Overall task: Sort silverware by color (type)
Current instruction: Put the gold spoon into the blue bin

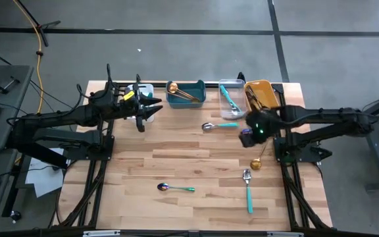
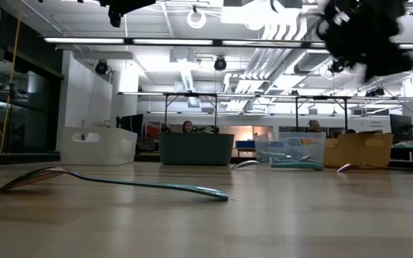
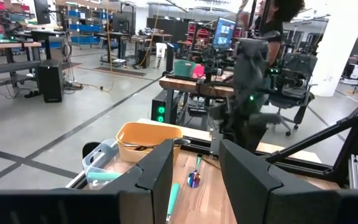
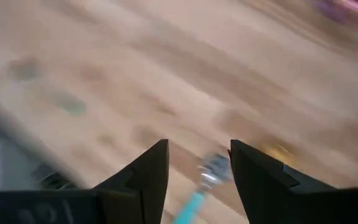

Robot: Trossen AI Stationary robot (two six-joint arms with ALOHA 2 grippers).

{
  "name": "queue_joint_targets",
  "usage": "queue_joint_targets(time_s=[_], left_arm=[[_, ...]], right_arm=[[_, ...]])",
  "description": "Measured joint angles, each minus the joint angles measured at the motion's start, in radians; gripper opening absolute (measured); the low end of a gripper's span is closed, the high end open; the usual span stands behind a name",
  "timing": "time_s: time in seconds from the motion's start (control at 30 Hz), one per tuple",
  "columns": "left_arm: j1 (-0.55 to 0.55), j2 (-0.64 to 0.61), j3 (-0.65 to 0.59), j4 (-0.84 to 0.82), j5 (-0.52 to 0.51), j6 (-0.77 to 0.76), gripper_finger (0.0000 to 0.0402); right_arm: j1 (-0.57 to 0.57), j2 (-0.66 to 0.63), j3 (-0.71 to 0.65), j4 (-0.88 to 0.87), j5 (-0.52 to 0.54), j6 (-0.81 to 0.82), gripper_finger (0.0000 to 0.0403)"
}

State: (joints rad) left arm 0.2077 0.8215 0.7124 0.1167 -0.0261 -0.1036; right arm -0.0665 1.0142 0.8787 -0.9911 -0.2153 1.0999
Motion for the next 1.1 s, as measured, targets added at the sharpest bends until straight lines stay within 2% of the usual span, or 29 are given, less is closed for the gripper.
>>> queue_joint_targets(time_s=[0.17,0.33,0.47,0.63,1.1], left_arm=[[0.0,0.0,0.0,0.0,0.0,0.0,0.0124],[0.0,0.0,0.0,0.0,0.0,0.0,0.0124],[0.0,0.0,0.0,-0.001,0.0,0.0,0.0124],[0.0,0.0,0.0,-0.001,0.0,0.0,0.0124],[0.0,0.0,-0.001,-0.024,0.0,0.001,0.0124]], right_arm=[[0.111,0.0,-0.006,-0.245,0.18,0.401,0.0165],[0.171,0.0,-0.126,-0.216,0.175,0.61,0.0165],[0.186,-0.001,-0.283,-0.04,0.089,0.679,0.0165],[0.185,0.0,-0.397,0.151,0.122,0.786,0.0165],[0.185,0.033,-0.423,0.115,0.213,0.886,0.0165]])
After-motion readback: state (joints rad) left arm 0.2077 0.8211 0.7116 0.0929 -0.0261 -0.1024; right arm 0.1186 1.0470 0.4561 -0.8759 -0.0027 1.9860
